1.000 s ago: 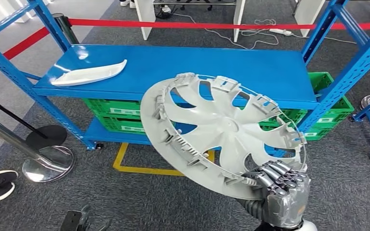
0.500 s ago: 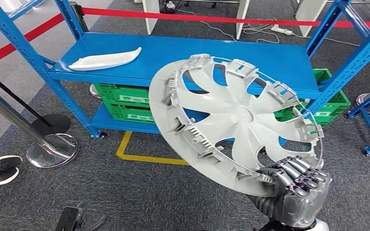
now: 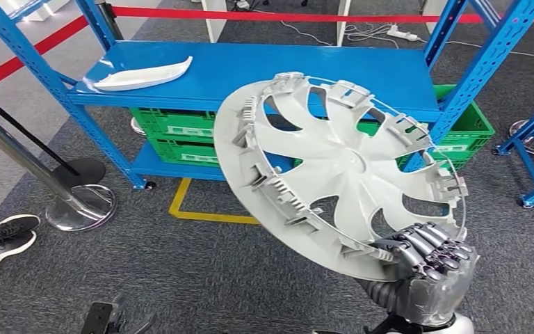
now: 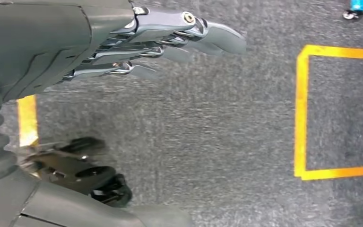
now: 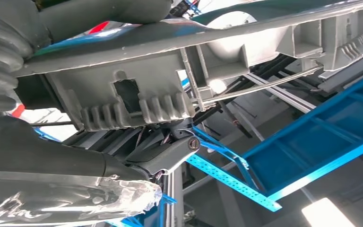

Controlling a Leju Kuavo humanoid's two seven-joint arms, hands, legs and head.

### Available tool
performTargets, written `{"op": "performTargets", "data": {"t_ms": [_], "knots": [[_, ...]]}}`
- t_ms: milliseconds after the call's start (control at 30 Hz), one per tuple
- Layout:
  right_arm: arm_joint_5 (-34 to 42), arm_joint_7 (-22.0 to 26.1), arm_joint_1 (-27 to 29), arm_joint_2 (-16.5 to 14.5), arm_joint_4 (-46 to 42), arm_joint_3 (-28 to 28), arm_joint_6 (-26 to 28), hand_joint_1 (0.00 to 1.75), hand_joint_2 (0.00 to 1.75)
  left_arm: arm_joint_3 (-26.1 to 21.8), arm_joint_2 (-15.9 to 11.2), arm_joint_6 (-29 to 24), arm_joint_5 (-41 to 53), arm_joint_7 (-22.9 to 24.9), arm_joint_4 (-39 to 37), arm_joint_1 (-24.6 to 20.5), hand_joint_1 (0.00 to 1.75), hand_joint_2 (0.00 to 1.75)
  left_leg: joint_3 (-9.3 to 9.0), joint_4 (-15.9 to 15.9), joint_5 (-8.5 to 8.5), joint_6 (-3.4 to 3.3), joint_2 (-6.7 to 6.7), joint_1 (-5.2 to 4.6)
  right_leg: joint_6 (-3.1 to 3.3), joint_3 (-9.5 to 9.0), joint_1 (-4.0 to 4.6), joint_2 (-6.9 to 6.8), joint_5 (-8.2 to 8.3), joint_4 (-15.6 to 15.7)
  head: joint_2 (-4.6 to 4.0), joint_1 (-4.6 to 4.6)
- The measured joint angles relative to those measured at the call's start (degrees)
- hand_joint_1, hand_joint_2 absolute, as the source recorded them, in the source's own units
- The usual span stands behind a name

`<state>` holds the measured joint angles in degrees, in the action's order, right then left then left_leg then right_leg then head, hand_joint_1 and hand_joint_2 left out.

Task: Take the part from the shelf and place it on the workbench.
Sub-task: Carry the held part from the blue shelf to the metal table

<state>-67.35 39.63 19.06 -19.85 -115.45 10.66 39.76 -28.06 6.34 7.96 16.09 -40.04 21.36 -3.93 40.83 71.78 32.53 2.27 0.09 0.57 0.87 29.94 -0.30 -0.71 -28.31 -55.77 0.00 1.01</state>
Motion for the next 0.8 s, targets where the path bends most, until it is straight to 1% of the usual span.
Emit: {"op": "performTargets", "data": {"t_ms": [33, 67, 100, 133, 167, 200, 233, 267, 300, 333, 367, 400, 433, 467, 500, 533, 567, 600, 633, 667, 700, 733, 767, 800], "knots": [[0.1, 0.0, 0.0, 0.0, 0.0, 0.0, 0.0, 1.75, 1.75, 0.0, -0.1, 0.1, -0.1, 0.0, 0.0, 0.0, 0.00, 1.75, -0.67, 0.8, -0.32, 0.14, 0.00, 0.13, -0.03, 0.85, -0.01, -0.02, 0.34, -0.4, 0.00, 0.00], [0.3, 0.0, 0.0, 0.0, 0.0, 0.0, 0.0, 1.75, 1.75, 0.0, -0.2, 0.1, -0.2, 0.0, 0.1, 0.0, 0.00, 1.75, -2.31, -0.5, -1.52, 0.21, 0.00, 0.26, -0.10, 1.66, -0.03, -0.03, 0.62, -0.8, 0.00, 0.01], [0.4, 0.0, 0.0, 0.0, 0.0, 0.0, 0.0, 1.75, 1.75, 0.0, -0.2, 0.2, -0.3, 0.0, 0.2, 0.0, 0.00, 1.75, -4.83, -3.6, -2.96, 0.19, -0.05, 0.36, -0.22, 2.36, -0.07, 0.02, 0.84, -1.2, 0.00, 0.01], [0.5, 0.0, 0.0, 0.0, 0.0, 0.0, 0.0, 1.75, 1.75, 0.0, -0.3, 0.3, -0.4, 0.0, 0.3, 0.0, 0.00, 1.75, -7.65, -7.4, -3.67, 0.06, -0.54, 0.44, -0.43, 3.05, -0.07, 0.15, 1.06, -1.6, 0.00, 0.00], [0.6, 0.0, -0.1, 0.0, 0.0, 0.0, 0.0, 1.75, 1.75, 0.0, -0.3, 0.4, -0.5, 0.0, 0.4, 0.0, 0.00, 1.75, -9.97, -11.0, -3.91, -0.11, -1.09, 0.47, -0.73, 3.58, -0.08, 0.30, 1.34, -2.0, 0.00, -0.06], [0.6, 0.0, -0.2, 0.0, 0.0, 0.0, 0.0, 1.75, 1.75, 0.0, -0.4, 0.5, -0.6, 0.0, 0.5, 0.1, 0.00, 1.75, -11.45, -13.5, -3.76, -0.31, -1.62, 0.42, -1.10, 4.02, -0.11, 0.49, 1.74, -2.2, 0.00, -0.08], [0.7, 0.0, -0.2, 0.0, 0.0, 0.0, 0.0, 1.75, 1.75, 0.0, -0.4, 0.5, -0.7, 0.0, 0.6, 0.2, 0.00, 1.75, -11.97, -14.7, -3.41, -0.54, -2.04, 0.32, -1.50, 4.42, -0.18, 0.71, 2.22, -2.2, 0.00, -0.11], [0.7, 0.0, -0.3, -0.1, 0.1, 0.0, 0.0, 1.75, 1.75, 0.0, -0.4, 0.5, -0.8, 0.0, 0.6, 0.5, 0.00, 1.75, -11.82, -15.1, -3.61, -0.83, -1.92, 0.19, -1.92, 4.67, -0.27, 0.97, 2.76, -2.1, 0.00, -0.12], [0.8, 0.0, -0.3, -0.1, 0.1, 0.0, 0.0, 1.75, 1.75, 0.0, -0.4, 0.6, -0.9, 0.0, 0.6, 0.6, 0.00, 1.75, -11.54, -15.3, -4.02, -1.29, -1.53, 0.21, -2.32, 4.98, -0.36, 1.21, 2.99, -2.1, 0.00, -0.11], [0.9, 0.0, -0.3, -0.1, 0.1, 0.0, 0.0, 1.75, 1.75, 0.0, -0.3, 0.6, -1.0, 0.0, 0.6, 0.7, 0.00, 1.75, -11.18, -15.5, -4.56, -1.80, -1.05, 0.24, -2.68, 5.45, -0.41, 1.32, 2.44, -2.4, 0.00, -0.15], [1.0, 0.0, -0.3, -0.1, 0.1, -0.1, 0.0, 1.75, 1.75, 0.0, -0.3, 0.6, -1.0, 0.0, 0.7, 0.6, 0.00, 1.75, -10.70, -15.7, -5.14, -2.35, -0.52, 0.30, -2.97, 6.12, -0.42, 1.34, 0.88, -3.6, 0.00, -0.26], [1.0, 0.0, -0.3, -0.1, 0.2, -0.1, 0.0, 1.75, 1.75, 0.0, -0.3, 0.6, -1.1, 0.0, 0.8, 0.6, 0.00, 1.75, -10.11, -15.9, -5.72, -2.79, 0.04, 0.37, -3.17, 7.00, -0.46, 1.26, -1.60, -6.0, 0.00, -0.41], [1.0, 0.0, -0.3, -0.1, 0.2, -0.1, 0.0, 1.75, 1.75, 0.0, -0.4, 0.7, -1.1, 0.0, 0.9, 0.6, 0.00, 1.75, -9.43, -15.8, -6.23, -3.05, 0.50, 0.27, -3.33, 7.96, -0.48, 1.17, -4.45, -9.4, 0.00, -0.52], [1.1, 0.0, -0.3, -0.1, 0.3, -0.1, 0.0, 1.75, 1.75, 0.0, -0.4, 0.7, -1.2, 0.0, 1.0, 0.6, 0.00, 1.75, -8.74, -15.7, -6.72, -3.23, 1.00, 0.17, -3.46, 8.72, -0.50, 1.16, -6.76, -13.1, 0.00, -0.65], [1.1, 0.0, -0.3, -0.1, 0.4, -0.1, 0.0, 1.75, 1.75, 0.0, -0.4, 0.8, -1.3, 0.0, 1.0, 0.6, 0.00, 1.75, -8.02, -15.6, -7.23, -3.27, 1.51, 0.07, -3.58, 9.03, -0.50, 1.15, -7.84, -16.1, 0.00, -0.68], [1.1, 0.0, -0.3, -0.1, 0.4, -0.1, 0.0, 1.75, 1.75, 0.0, -0.4, 0.8, -1.4, 0.0, 1.0, 0.6, 0.00, 1.75, -7.25, -15.5, -7.74, -3.26, 2.05, 0.00, -3.67, 8.64, -0.50, 1.11, -7.52, -17.6, 0.00, -0.70], [1.1, 0.0, -0.3, -0.1, 0.4, -0.1, 0.0, 1.75, 1.75, 0.0, -0.3, 0.8, -1.5, 0.0, 1.1, 0.6, 0.00, 1.75, -6.45, -15.3, -8.24, -3.19, 2.59, -0.04, -3.71, 7.33, -0.49, 0.95, -6.07, -17.2, 0.00, -0.71], [1.1, 0.0, -0.3, -0.1, 0.5, -0.1, 0.0, 1.75, 1.75, 0.0, -0.3, 0.9, -1.6, 0.0, 1.1, 0.6, 0.00, 1.75, -5.66, -15.1, -8.73, -3.07, 3.09, -0.06, -3.71, 5.06, -0.49, 0.51, -4.24, -14.9, 0.00, -0.72], [1.1, 0.0, -0.4, -0.1, 0.5, -0.1, 0.0, 1.75, 1.75, 0.0, -0.3, 0.9, -1.7, 0.0, 1.2, 0.6, 0.00, 1.75, -5.02, -14.9, -9.22, -2.87, 3.54, -0.11, -3.66, 1.99, -0.46, -0.44, -3.14, -11.1, 0.00, -0.73], [1.1, 0.0, -0.5, -0.1, 0.5, -0.1, 0.0, 1.75, 1.75, 0.1, -0.3, 0.9, -1.7, 0.0, 1.3, 0.6, 0.00, 1.75, -4.52, -14.8, -9.70, -2.61, 3.94, -0.17, -3.54, -1.33, -0.30, -1.49, -2.95, -6.6, 0.00, -0.79], [1.1, 0.0, -0.6, -0.1, 0.5, -0.1, 0.0, 1.75, 1.75, 0.1, -0.3, 1.0, -1.8, 0.0, 1.4, 0.6, 0.00, 1.75, -4.20, -14.7, -10.25, -2.31, 4.35, -0.23, -3.28, -3.82, -0.13, -2.35, -3.37, -2.8, 0.00, -0.80], [1.1, 0.0, -0.6, -0.1, 0.5, -0.1, 0.0, 1.75, 1.75, 0.1, -0.3, 1.0, -1.8, 0.0, 1.5, 0.6, 0.00, 1.75, -4.05, -14.7, -10.82, -2.01, 4.78, -0.24, -2.98, -5.14, 0.09, -2.77, -3.99, -0.4, 0.00, -0.88], [1.1, 0.0, -0.7, -0.2, 0.5, -0.1, 0.0, 1.75, 1.75, 0.1, -0.3, 1.1, -1.9, 0.0, 1.6, 0.7, 0.00, 1.75, -3.96, -14.8, -11.40, -1.70, 5.24, -0.17, -2.58, -5.33, 0.30, -2.58, -4.12, 0.7, 0.00, -0.96], [1.1, 0.0, -0.7, -0.2, 0.5, -0.1, 0.0, 1.75, 1.75, 0.1, -0.3, 1.2, -2.1, 0.0, 1.6, 0.7, 0.00, 1.75, -3.85, -14.8, -11.78, -1.34, 5.48, -0.05, -2.05, -4.68, 0.28, -2.14, -3.71, 0.7, 0.00, -0.99]]}}
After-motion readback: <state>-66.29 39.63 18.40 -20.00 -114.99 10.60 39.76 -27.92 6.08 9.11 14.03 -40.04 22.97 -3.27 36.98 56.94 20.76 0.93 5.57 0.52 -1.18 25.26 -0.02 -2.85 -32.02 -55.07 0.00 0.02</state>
